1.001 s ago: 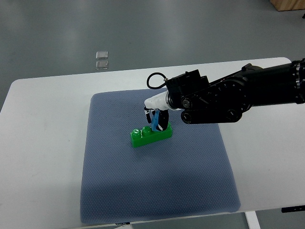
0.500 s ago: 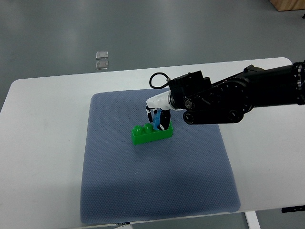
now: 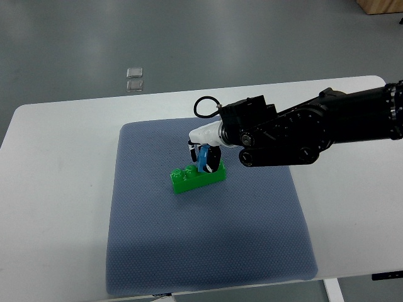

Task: Stack blue block on green block with right hand
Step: 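Lower and press the blue block onto the green block's studs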

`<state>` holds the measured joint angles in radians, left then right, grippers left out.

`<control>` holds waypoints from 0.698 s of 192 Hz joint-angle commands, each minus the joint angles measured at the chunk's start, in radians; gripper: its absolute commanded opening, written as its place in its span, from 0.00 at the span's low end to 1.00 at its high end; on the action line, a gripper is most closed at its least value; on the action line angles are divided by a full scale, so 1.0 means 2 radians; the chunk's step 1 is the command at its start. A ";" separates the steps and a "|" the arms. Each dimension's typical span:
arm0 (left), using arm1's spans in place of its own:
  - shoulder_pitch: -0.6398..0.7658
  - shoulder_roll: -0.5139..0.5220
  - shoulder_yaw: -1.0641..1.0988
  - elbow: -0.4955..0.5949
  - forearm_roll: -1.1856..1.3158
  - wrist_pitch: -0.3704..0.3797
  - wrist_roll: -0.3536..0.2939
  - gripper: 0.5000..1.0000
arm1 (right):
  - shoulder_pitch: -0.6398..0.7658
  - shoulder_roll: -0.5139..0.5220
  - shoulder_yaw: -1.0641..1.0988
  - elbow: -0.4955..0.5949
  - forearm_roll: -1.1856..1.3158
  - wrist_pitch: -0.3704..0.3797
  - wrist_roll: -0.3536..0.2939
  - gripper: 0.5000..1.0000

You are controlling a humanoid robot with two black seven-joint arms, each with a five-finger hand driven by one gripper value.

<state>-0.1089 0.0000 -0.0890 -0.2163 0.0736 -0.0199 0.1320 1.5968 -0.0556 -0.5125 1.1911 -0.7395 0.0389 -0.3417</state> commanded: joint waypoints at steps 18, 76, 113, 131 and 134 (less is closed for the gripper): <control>0.000 0.000 0.000 0.000 0.000 0.000 0.000 1.00 | 0.000 0.000 0.001 0.001 0.001 -0.002 0.002 0.27; 0.000 0.000 -0.001 0.000 0.000 0.000 0.000 1.00 | -0.006 0.001 0.001 0.003 0.002 -0.006 0.008 0.28; 0.000 0.000 -0.001 0.000 0.000 0.000 0.000 1.00 | -0.015 -0.001 0.001 0.003 -0.001 -0.009 0.008 0.28; 0.000 0.000 -0.001 0.000 0.000 0.000 0.000 1.00 | -0.018 -0.003 0.001 0.003 -0.001 -0.013 0.008 0.28; 0.000 0.000 0.000 0.000 0.000 0.000 0.000 1.00 | -0.018 -0.003 0.001 0.003 -0.001 -0.013 0.008 0.28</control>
<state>-0.1089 0.0000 -0.0904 -0.2163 0.0736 -0.0199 0.1320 1.5663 -0.0590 -0.5107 1.1981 -0.7402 0.0186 -0.3265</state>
